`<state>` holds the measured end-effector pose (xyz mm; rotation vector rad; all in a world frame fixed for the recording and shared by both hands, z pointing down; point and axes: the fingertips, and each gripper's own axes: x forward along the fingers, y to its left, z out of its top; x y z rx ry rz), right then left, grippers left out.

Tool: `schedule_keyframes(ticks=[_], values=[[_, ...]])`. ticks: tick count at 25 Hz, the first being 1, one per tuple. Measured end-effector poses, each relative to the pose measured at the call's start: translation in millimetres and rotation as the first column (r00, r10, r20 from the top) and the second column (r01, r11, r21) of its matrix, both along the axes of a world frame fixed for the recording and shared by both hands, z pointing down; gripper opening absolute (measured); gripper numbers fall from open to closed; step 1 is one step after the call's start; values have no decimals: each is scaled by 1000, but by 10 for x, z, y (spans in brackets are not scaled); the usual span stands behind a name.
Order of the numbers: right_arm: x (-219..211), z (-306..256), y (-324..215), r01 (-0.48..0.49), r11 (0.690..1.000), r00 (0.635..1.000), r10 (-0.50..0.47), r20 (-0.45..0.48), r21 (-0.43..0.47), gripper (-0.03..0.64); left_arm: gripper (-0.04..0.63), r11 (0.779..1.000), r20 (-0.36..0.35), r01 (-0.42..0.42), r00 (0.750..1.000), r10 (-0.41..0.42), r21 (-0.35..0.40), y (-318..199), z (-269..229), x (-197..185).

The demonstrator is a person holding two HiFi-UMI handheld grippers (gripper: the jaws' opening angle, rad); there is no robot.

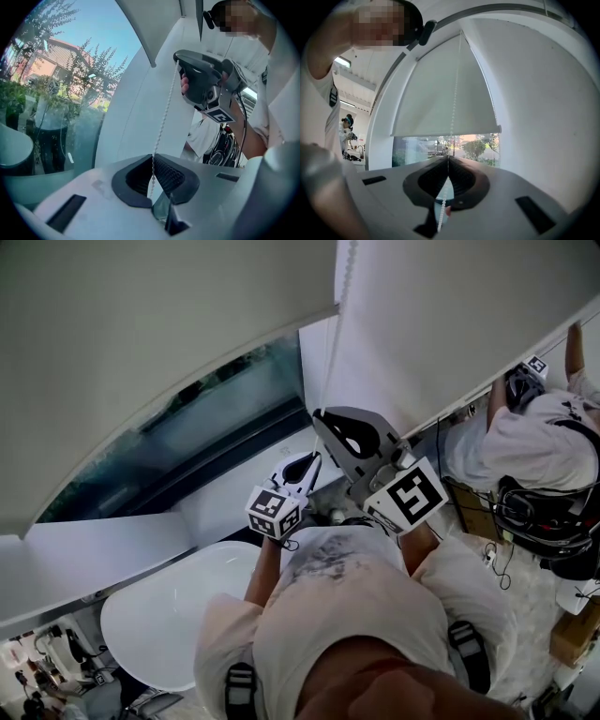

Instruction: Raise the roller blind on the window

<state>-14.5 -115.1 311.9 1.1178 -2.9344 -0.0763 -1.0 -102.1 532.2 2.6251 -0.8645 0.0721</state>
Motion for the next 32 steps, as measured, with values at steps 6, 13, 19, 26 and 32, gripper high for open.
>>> schedule_keyframes(ticks=[6,13,19,26,32], values=[[-35,141,14,-14,1000,1000,14,-11,-14,61,15,999,8,5,1000,-5,-36,27,144,-33],[-33,476,-2,-23,998,999,21,-36,-63,61,15,996,38,3,999,1,-94,50,486,-17],[-55,845,-16,-26,993,997,17,-76,-114,61,15,989,80,9,997,3,-147,64,861,-24],[-63,1183,29,-31,984,992,9,-126,-175,61,15,981,112,17,994,5,-195,128,1178,-68],[-77,1287,62,-21,982,992,-3,-127,-189,61,15,979,132,-4,991,32,-203,205,1287,-67]])
